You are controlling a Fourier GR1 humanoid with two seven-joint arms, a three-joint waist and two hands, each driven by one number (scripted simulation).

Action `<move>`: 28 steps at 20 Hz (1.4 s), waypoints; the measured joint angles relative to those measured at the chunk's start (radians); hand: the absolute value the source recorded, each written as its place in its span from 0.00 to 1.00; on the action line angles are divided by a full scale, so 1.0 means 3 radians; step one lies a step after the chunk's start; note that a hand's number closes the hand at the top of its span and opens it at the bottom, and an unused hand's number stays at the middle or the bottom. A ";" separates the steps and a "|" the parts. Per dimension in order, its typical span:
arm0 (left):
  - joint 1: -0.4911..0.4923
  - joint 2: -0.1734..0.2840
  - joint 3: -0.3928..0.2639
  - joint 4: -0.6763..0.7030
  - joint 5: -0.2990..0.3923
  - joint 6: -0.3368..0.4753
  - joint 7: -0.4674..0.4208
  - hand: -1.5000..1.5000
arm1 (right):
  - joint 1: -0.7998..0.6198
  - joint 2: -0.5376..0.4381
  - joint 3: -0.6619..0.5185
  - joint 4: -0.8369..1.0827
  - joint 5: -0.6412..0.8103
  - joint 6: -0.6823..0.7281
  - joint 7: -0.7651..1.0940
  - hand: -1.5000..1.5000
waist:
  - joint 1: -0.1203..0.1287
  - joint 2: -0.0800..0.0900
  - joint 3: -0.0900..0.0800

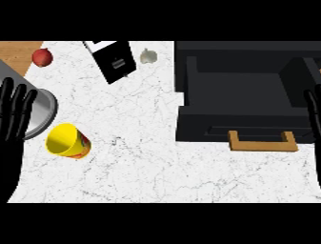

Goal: Pick up the cup, place it into the drawer and close the drawer

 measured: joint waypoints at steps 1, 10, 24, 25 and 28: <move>0.0050 -0.0014 0.0008 -0.0035 -0.0034 0.0021 -0.0012 0.00 | 0.0013 0.0015 0.0025 0.0048 0.0018 0.0017 -0.0065 0.00 | -0.0010 0.0004 -0.0005; -0.0175 -0.0318 0.0325 0.0221 -0.0233 0.0751 0.0123 0.00 | -0.0128 0.0045 0.0201 0.0038 -0.0130 0.0127 0.0208 0.00 | -0.0055 0.0024 -0.0022; -0.0403 -0.0388 0.0297 0.0576 -0.0186 0.1148 0.0095 0.00 | -0.0269 0.0074 0.0187 0.0129 -0.0209 0.0200 0.0356 0.00 | -0.0060 0.0022 -0.0023; -0.0397 -0.0397 0.0277 0.0633 -0.0182 0.1184 0.0029 0.00 | -0.0282 0.0071 0.0179 0.0127 -0.0203 0.0197 0.0370 0.00 | -0.0060 0.0022 -0.0023; -0.0488 -0.0387 0.0281 0.0669 -0.0207 0.1237 0.0123 0.00 | -0.0312 0.0091 0.0158 0.0230 -0.0206 0.0209 0.0264 0.00 | -0.0060 0.0022 -0.0024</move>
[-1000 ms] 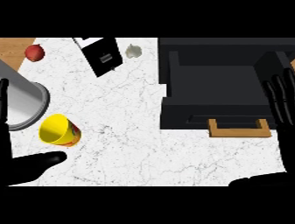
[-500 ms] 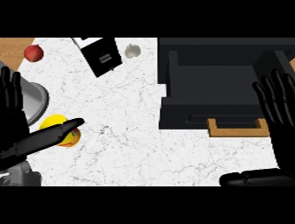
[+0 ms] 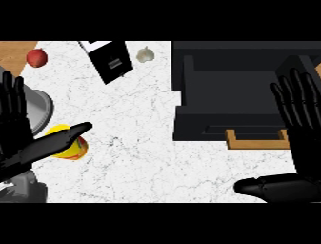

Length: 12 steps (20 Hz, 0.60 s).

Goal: Pick up the cup, place it into the drawer and close the drawer

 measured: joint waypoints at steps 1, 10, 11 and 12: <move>-0.0026 -0.0005 -0.0001 0.0030 -0.0012 0.0023 0.0007 0.00 | 0.0036 0.0006 0.0030 -0.0069 0.0014 -0.0003 0.0038 0.00 | -0.0002 0.0001 0.0001; 0.0271 -0.0016 0.0015 0.0134 0.0116 0.0062 -0.0191 0.00 | -0.0013 -0.0019 -0.0042 -0.0115 -0.0023 0.0006 0.0110 0.00 | 0.0001 0.0000 0.0001; 0.0317 -0.0023 -0.0011 0.0130 0.0134 0.0083 -0.0202 0.00 | 0.0002 -0.0013 -0.0042 -0.0119 -0.0017 0.0006 0.0086 0.00 | 0.0002 -0.0001 0.0000; 0.0299 -0.0029 -0.0016 0.0193 0.0126 0.0102 -0.0206 0.00 | -0.0058 -0.0030 -0.0087 -0.0092 -0.0046 0.0005 0.0105 0.00 | 0.0002 0.0000 0.0001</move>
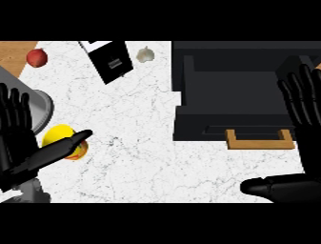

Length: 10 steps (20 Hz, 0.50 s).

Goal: Pick up the cup, place it into the drawer and close the drawer

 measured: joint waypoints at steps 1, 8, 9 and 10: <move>-0.0001 -0.0005 -0.0002 0.0054 0.0002 0.0020 -0.0027 0.00 | -0.0017 0.0010 0.0008 0.0024 0.0005 -0.0003 -0.0011 0.00 | 0.0000 0.0000 0.0000; 0.0217 0.0003 0.0065 0.0293 0.0126 0.0018 -0.0257 0.00 | -0.0049 -0.0018 -0.0032 0.0023 -0.0014 0.0007 0.0038 0.00 | 0.0002 0.0000 0.0000; 0.0228 0.0001 0.0081 0.0309 0.0126 0.0034 -0.0254 0.00 | -0.0061 -0.0020 -0.0023 0.0002 -0.0005 -0.0002 0.0072 0.00 | 0.0002 0.0000 0.0000; 0.0246 -0.0002 0.0109 0.0374 0.0141 0.0023 -0.0323 0.00 | -0.0059 -0.0049 -0.0069 0.0020 -0.0052 0.0032 0.0072 0.00 | 0.0002 0.0000 -0.0001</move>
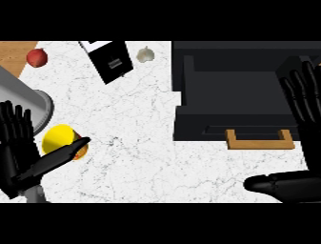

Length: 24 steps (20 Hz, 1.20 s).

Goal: Pick up the cup, place it into the drawer and close the drawer

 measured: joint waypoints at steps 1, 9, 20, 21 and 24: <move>0.0037 0.0006 0.0030 0.0025 0.0033 -0.0028 -0.0044 0.00 | 0.0006 0.0008 0.0010 -0.0025 0.0000 -0.0005 0.0011 0.00 | 0.0000 0.0000 0.0001; 0.0107 0.0057 0.0191 0.0470 0.0247 -0.0174 -0.0440 0.00 | -0.0009 -0.0037 -0.0053 0.0001 -0.0080 0.0071 0.0016 0.00 | -0.0001 0.0000 0.0000; -0.0010 0.0106 0.0427 0.1367 0.0483 -0.0452 -0.1064 0.00 | -0.0084 -0.0035 -0.0062 0.0008 -0.0080 0.0058 0.0062 0.00 | -0.0003 0.0000 -0.0001; -0.0055 0.0136 0.0481 0.1515 0.0521 -0.0505 -0.1143 0.00 | -0.0111 -0.0020 -0.0043 0.0028 -0.0064 0.0045 0.0053 0.00 | -0.0004 0.0001 0.0000; -0.0098 0.0158 0.0541 0.1686 0.0582 -0.0550 -0.1265 0.00 | -0.0036 -0.0012 -0.0022 -0.0043 -0.0058 0.0057 0.0061 0.00 | -0.0004 0.0001 -0.0001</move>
